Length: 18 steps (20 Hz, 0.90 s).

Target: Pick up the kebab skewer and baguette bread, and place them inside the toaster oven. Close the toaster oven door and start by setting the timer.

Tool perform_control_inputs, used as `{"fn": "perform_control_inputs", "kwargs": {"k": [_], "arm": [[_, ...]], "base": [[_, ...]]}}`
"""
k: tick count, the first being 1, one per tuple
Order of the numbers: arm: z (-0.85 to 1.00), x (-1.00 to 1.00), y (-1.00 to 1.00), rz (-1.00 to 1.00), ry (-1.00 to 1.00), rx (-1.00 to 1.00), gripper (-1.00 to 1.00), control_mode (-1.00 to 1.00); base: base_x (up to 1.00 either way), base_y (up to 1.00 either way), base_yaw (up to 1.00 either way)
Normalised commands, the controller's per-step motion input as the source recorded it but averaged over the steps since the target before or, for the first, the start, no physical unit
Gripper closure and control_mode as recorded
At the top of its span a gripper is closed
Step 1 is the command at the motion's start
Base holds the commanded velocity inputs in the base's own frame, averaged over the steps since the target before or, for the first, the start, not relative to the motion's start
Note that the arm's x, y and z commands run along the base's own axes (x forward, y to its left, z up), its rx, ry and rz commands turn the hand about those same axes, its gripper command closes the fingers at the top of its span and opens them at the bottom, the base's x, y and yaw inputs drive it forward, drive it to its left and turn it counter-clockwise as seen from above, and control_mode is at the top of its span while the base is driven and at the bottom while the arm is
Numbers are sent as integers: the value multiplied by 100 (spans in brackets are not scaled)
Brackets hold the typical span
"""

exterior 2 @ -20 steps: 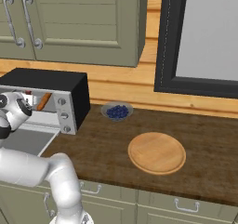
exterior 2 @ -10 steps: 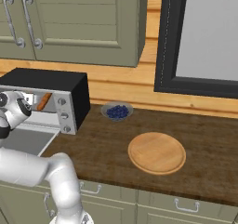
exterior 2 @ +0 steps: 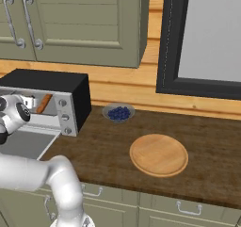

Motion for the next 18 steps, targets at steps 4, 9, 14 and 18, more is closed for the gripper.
{"fn": "perform_control_inputs", "kwargs": {"k": [4, 9, 14, 18], "arm": [[4, -73, 0, 0, -1, 0, -100, -100], [29, -12, 0, 0, -2, 1, -100, -100], [6, 1, 2, 0, 10, 1, -100, -100], [-21, -67, 6, 0, 14, 0, -100, -100]], "base": [[0, 0, 0], [0, 0, 0], [0, 0, 0], [0, 0, 0]]}}
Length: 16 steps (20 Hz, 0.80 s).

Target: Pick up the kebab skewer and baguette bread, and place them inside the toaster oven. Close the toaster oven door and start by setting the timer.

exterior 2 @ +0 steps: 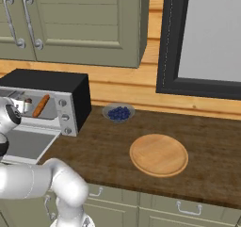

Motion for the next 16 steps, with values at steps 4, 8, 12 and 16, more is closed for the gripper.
{"fn": "perform_control_inputs", "kwargs": {"k": [4, 8, 12, 16], "arm": [[-16, -76, -1, -2, 11, 2, -100, -100], [0, -32, -1, -6, 8, 1, -100, -100], [-2, -1, 0, -10, 18, 0, -100, -100], [-14, 7, 0, -10, 25, 0, -100, -100]], "base": [[0, 0, 0], [0, 0, 0], [0, 0, 0], [0, 0, 0]]}}
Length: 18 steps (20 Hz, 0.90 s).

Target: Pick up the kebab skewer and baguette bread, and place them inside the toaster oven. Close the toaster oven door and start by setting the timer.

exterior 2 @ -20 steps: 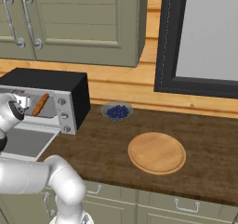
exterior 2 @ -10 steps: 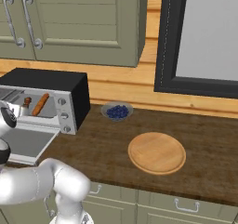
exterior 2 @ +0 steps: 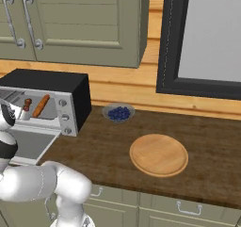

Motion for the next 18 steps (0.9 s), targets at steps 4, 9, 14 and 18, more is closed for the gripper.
{"fn": "perform_control_inputs", "kwargs": {"k": [4, 9, 14, 18], "arm": [[-35, 31, 0, -4, 8, 0, -100, -100], [-30, 38, 0, 0, -12, 0, -100, -100], [-12, -2, 0, 0, -12, 0, -100, -100], [31, -95, 0, 0, -3, 0, -100, -100]], "base": [[0, 0, 0], [0, 0, 0], [0, 0, 0], [0, 0, 0]]}}
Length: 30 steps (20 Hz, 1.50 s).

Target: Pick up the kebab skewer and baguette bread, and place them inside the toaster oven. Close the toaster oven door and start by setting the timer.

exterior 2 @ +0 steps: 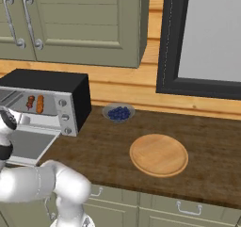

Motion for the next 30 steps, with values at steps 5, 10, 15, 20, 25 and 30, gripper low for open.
{"fn": "perform_control_inputs", "kwargs": {"k": [5, 10, 15, 20, 25, 30], "arm": [[76, -90, 0, -1, 0, 0, -100, -100], [40, -100, -2, -8, 0, 0, -100, -100], [7, -100, -12, -10, 1, 0, -100, -100], [15, -100, -21, -11, 1, 0, -100, -100], [13, -86, -5, -1, 11, 0, -100, -100], [0, -48, -9, 0, 24, -1, -100, -100]], "base": [[0, 0, 0], [0, 0, 0], [0, 0, 0], [0, 0, 0], [0, 0, 0], [0, 0, 0]]}}
